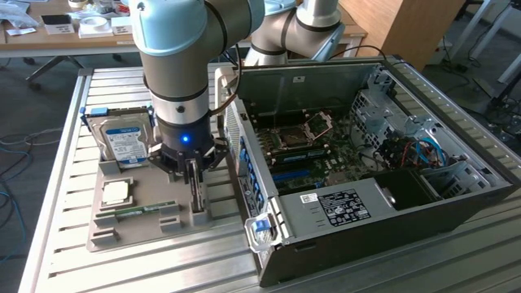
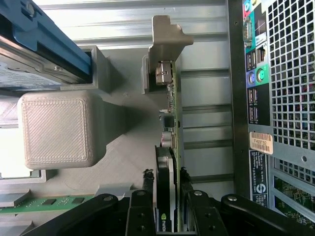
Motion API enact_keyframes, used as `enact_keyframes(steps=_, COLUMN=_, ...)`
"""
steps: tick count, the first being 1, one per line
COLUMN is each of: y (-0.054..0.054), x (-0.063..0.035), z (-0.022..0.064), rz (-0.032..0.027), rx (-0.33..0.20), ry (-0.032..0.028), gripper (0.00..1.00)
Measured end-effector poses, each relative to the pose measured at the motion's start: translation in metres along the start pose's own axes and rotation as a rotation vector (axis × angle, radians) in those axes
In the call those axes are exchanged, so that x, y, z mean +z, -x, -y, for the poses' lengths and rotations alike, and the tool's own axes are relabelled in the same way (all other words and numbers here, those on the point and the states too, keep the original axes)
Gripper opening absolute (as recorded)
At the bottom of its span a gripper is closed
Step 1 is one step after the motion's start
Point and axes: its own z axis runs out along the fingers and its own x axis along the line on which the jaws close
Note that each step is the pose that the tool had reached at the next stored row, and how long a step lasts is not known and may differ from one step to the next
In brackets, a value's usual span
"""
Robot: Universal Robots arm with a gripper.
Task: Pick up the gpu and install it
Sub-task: 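Pick up the gpu and move the gpu toward the slot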
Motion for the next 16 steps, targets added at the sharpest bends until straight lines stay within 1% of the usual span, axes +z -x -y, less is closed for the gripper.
enact_keyframes(steps=2, y=0.0000, x=0.0000, z=0.0000, rz=0.0000, rx=0.000, ry=-0.0001, gripper=0.33)
enact_keyframes(steps=3, y=0.0000, x=0.0000, z=0.0000, rz=0.0000, rx=0.000, ry=0.0000, gripper=0.27)
enact_keyframes(steps=14, y=0.0000, x=-0.0002, z=0.0000, rz=-0.0002, rx=-0.005, ry=0.0001, gripper=0.27)
enact_keyframes(steps=16, y=0.0001, x=-0.0028, z=-0.0001, rz=-0.0001, rx=-0.005, ry=0.0002, gripper=0.27)
